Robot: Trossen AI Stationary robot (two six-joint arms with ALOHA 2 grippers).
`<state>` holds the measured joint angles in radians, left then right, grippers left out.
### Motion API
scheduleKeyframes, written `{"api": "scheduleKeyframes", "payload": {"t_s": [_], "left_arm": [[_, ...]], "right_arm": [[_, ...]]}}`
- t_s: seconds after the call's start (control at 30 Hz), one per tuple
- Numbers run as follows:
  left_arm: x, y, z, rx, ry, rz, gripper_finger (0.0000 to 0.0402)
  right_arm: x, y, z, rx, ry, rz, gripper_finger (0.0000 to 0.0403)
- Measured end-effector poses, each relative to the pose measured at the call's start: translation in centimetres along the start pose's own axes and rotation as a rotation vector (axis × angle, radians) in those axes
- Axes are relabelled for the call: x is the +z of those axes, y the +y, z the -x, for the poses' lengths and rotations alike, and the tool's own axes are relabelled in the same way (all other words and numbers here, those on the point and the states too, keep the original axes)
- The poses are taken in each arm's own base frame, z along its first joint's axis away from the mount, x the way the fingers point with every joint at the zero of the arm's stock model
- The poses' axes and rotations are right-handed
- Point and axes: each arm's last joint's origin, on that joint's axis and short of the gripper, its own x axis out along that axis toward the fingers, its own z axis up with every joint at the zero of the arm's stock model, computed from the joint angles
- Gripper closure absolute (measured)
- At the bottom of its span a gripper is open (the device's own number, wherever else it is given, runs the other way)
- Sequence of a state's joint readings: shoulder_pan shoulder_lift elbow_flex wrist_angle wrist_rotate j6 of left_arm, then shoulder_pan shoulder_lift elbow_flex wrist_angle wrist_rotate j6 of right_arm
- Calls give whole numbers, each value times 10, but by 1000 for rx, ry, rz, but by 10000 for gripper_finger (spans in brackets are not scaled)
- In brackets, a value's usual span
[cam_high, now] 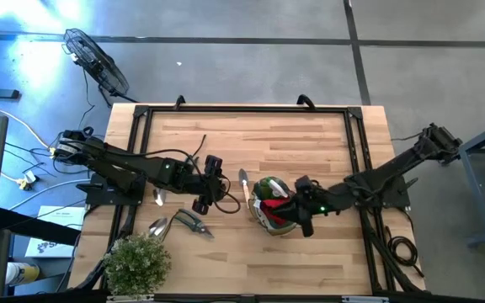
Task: Pick & Place Garden tools in Gardening bag
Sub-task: Put the red gloves into the green gardening bag
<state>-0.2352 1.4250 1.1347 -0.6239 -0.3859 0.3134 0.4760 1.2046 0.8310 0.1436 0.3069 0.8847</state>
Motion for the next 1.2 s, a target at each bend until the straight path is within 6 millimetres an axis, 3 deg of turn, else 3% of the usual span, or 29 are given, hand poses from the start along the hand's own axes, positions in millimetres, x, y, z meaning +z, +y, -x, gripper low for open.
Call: {"api": "scheduleKeyframes", "payload": {"t_s": [0.1,0.27,0.47,0.73,0.93,1.2], "left_arm": [[0,0,0,0,0,2,149],[-1,0,0,-2,5,1,149],[-1,0,0,-2,6,1,149],[-1,0,0,-2,5,1,149],[-1,0,0,-2,6,1,149],[-1,0,0,-2,6,1,149]], "right_arm": [[1,-8,-14,48,68,57,329],[3,-2,-29,262,131,251,341],[3,-16,-31,75,199,291,363],[3,-26,-38,59,238,289,395],[-5,-41,-39,-68,350,217,399],[-1,-43,-39,-145,302,194,399]]}}
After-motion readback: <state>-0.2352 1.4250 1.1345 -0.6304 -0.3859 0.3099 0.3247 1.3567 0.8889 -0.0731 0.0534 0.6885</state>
